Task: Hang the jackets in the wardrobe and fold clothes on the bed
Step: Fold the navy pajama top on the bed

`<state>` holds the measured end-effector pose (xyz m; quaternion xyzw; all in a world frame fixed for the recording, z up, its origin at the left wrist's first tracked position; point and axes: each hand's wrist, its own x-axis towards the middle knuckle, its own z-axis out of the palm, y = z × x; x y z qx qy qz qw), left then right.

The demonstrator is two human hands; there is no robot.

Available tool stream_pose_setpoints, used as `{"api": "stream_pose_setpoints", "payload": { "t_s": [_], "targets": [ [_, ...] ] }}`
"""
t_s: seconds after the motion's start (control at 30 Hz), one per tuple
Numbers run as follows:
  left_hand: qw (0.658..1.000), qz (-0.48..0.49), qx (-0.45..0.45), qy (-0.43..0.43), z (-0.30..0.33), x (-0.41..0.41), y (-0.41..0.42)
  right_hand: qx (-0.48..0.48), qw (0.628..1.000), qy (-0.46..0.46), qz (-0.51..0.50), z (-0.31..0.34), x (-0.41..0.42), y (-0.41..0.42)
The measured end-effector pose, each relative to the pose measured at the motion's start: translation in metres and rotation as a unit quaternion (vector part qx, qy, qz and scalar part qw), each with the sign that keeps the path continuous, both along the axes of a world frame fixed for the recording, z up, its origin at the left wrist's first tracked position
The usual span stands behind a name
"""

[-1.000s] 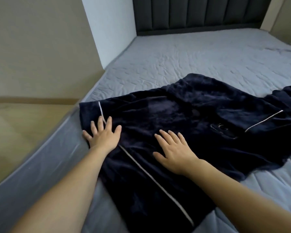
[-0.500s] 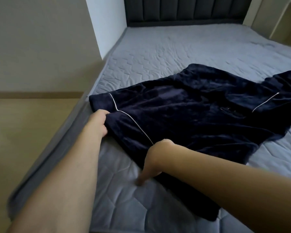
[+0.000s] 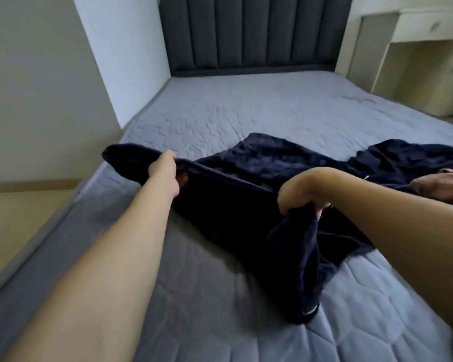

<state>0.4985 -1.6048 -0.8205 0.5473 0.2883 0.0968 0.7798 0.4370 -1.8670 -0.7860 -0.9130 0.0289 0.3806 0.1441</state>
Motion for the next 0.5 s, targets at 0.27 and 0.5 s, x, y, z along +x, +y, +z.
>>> {"api": "stream_pose_setpoints", "payload": {
  "t_s": [0.27, 0.5],
  "targets": [
    [0.98, -0.078, 0.184, 0.0, 0.042, 0.145, -0.18, -0.206, 0.965, -0.159, 0.022, 0.033, 0.107, -0.164],
    [0.677, -0.377, 0.623, 0.102, -0.089, 0.221, -0.276, -0.076, 0.896, -0.4, -0.175, -0.127, 0.119, -0.245]
  ]
}}
